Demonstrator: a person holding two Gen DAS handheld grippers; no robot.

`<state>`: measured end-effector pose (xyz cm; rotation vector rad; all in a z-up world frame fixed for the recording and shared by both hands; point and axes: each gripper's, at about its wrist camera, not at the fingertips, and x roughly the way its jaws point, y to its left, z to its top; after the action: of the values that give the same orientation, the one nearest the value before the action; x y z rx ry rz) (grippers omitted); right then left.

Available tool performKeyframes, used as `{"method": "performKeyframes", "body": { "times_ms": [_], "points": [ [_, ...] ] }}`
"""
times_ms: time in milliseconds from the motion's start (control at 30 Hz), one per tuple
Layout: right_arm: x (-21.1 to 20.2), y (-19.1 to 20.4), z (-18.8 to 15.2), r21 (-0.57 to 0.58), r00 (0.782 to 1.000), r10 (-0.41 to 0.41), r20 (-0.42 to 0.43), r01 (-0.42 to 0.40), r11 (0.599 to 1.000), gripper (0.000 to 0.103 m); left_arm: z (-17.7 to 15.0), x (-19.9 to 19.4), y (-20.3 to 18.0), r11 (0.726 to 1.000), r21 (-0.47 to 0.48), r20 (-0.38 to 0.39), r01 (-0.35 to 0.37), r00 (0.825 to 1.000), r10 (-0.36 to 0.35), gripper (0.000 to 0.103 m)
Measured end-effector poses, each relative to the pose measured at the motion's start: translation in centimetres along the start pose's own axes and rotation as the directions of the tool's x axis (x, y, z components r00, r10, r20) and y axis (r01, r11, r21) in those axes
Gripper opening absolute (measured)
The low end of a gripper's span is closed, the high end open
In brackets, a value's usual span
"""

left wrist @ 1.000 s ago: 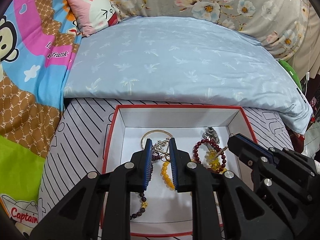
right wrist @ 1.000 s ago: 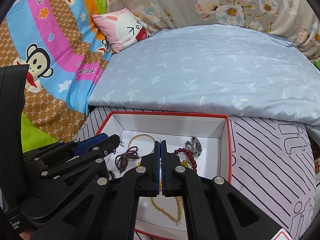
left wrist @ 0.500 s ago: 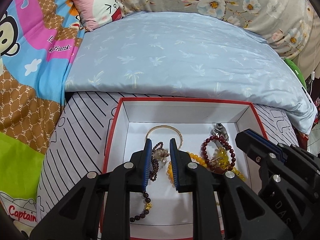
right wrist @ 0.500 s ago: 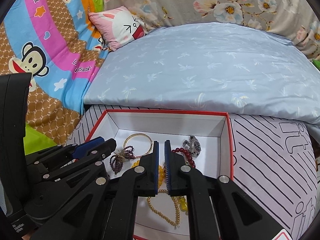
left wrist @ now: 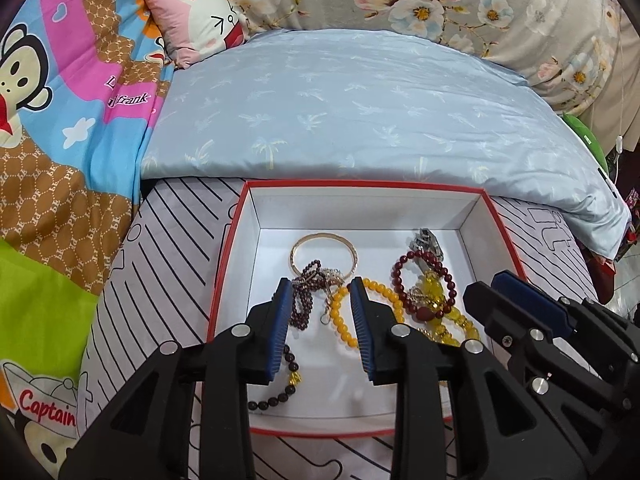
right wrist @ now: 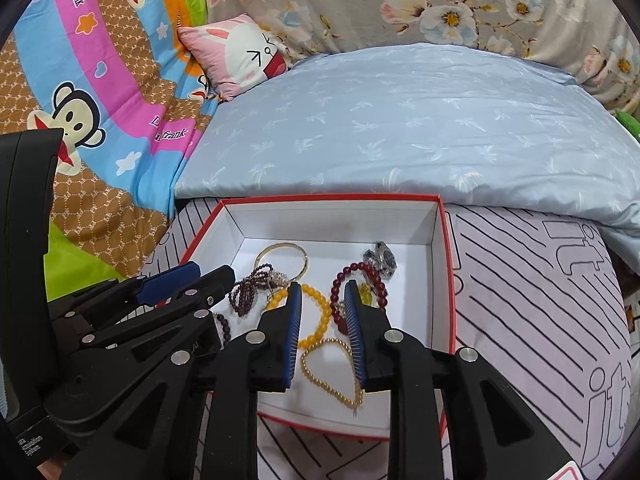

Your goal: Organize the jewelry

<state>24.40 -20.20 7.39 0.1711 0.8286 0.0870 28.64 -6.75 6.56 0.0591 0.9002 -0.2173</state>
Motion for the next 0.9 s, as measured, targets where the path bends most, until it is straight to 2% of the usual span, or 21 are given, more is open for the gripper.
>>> {"method": "performKeyframes", "body": {
  "times_ms": [200,500,667,733,900],
  "points": [
    [-1.4,0.1,-1.4,0.000,1.000,-0.026,0.005,0.026,1.000,0.026,-1.3,-1.3,-0.4,1.000,0.000,0.002,0.001,1.000,-0.001,0.029],
    [-3.6,0.0,-3.8,0.011,0.995,-0.097,0.002,0.096,0.995,0.035,-3.8,-2.8,-0.7,1.000,-0.013,-0.009,0.005,1.000,-0.005,0.030],
    [-4.8,-0.5,-5.1,0.022,0.989,-0.145,0.002,0.145,0.989,0.049,-5.1,-3.7,-0.4,0.999,-0.031,-0.005,-0.025,1.000,0.025,0.046],
    [-5.1,-0.6,-5.5,0.027,0.988,-0.155,0.002,0.155,0.988,0.052,-5.6,-4.0,-0.3,0.999,-0.036,-0.002,-0.032,0.999,0.032,0.049],
    [-5.5,-0.5,-6.5,0.024,0.985,-0.174,-0.009,0.174,0.984,0.053,-6.7,-4.7,-0.3,0.997,-0.031,0.004,-0.066,0.998,0.066,0.059]
  ]
}}
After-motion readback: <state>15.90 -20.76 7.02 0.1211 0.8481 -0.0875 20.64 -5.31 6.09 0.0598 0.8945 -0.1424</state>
